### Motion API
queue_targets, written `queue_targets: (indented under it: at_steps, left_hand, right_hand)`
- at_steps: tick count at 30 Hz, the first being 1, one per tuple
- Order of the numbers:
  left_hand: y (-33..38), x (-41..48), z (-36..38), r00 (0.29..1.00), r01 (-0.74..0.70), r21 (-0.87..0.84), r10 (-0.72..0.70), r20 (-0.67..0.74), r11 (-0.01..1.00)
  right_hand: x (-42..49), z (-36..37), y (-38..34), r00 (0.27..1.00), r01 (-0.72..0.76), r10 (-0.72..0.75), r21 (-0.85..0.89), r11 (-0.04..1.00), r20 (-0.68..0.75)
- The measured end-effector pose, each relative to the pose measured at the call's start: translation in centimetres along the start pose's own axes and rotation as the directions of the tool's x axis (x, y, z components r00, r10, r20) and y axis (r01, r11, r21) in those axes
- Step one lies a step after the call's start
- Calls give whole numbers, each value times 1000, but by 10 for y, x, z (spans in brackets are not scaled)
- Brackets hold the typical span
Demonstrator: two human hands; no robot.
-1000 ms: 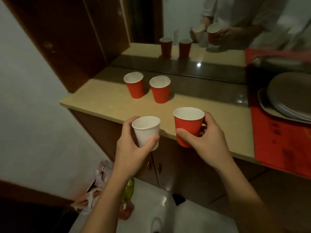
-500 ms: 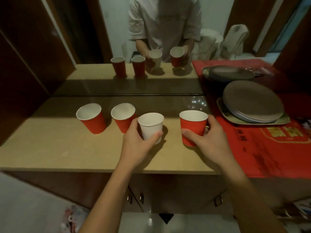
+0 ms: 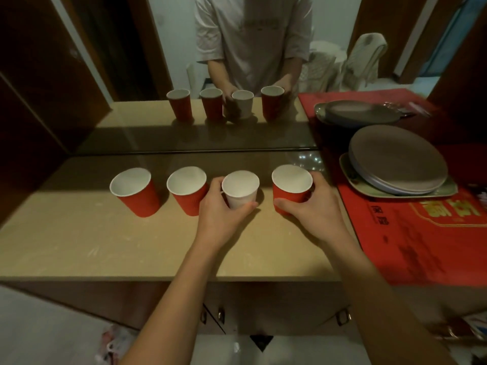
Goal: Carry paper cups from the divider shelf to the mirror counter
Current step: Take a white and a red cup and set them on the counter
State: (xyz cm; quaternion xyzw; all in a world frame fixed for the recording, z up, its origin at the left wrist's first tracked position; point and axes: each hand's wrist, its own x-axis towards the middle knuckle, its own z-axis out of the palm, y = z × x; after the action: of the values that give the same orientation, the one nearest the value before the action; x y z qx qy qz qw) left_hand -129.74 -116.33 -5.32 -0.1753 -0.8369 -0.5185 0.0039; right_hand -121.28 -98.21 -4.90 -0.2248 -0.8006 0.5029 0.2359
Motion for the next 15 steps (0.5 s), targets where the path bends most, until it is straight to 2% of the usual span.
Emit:
queue_targets:
  at_steps: [5, 15]
  left_hand:
    - [-2, 1, 2, 1000, 4, 17, -4, -7, 1000]
    - [0, -4, 1, 999, 20, 66, -18, -27, 998]
  right_hand:
    - [-2, 1, 2, 999, 45, -46, -68, 997, -19]
    - [-7, 1, 3, 1000, 18, -20, -125, 992, -19]
